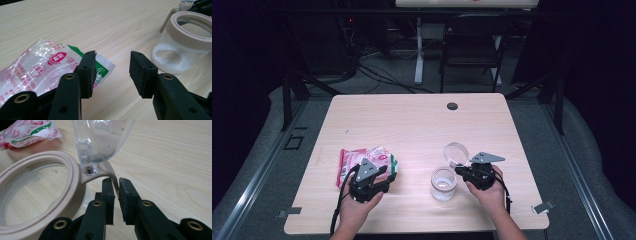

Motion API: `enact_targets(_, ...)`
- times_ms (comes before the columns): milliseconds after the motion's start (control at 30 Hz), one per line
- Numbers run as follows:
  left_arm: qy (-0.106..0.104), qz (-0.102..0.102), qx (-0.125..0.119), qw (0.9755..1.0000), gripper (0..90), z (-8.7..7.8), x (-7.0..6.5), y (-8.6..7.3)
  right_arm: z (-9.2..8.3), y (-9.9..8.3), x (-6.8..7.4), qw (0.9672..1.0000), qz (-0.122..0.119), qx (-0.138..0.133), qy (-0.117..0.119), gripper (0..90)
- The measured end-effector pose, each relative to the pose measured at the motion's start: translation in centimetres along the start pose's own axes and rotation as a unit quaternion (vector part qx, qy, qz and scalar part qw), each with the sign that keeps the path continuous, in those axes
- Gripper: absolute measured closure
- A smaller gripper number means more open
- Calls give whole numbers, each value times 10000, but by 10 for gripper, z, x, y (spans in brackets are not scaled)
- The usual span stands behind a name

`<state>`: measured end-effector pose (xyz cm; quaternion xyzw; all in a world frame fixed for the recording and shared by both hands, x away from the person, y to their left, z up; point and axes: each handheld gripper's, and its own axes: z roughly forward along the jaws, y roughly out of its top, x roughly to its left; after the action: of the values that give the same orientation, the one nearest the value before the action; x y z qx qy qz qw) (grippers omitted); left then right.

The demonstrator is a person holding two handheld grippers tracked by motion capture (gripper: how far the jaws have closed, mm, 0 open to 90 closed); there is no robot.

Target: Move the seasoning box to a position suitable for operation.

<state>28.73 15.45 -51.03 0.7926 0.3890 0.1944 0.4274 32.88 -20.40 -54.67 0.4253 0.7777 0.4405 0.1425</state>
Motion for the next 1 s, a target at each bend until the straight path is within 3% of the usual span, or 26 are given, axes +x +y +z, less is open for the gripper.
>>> enact_targets(267,117,-108,-107,9998,554,-4,10,-1,-7,-1,-1,10000,22,-23,-23,805)
enact_targets(400,145,-187,-166,9996,535,-10,20,-1,-11,-1,0,10000,-31,-35,-45,797)
enact_targets(733,448,-395,-166,9981,482,-18,45,-6,-17,-2,0,9999,-39,-67,-83,789)
enact_targets(1000,491,-504,-125,9974,482,-18,51,-9,-9,-2,2,10000,-37,5,-2,790)
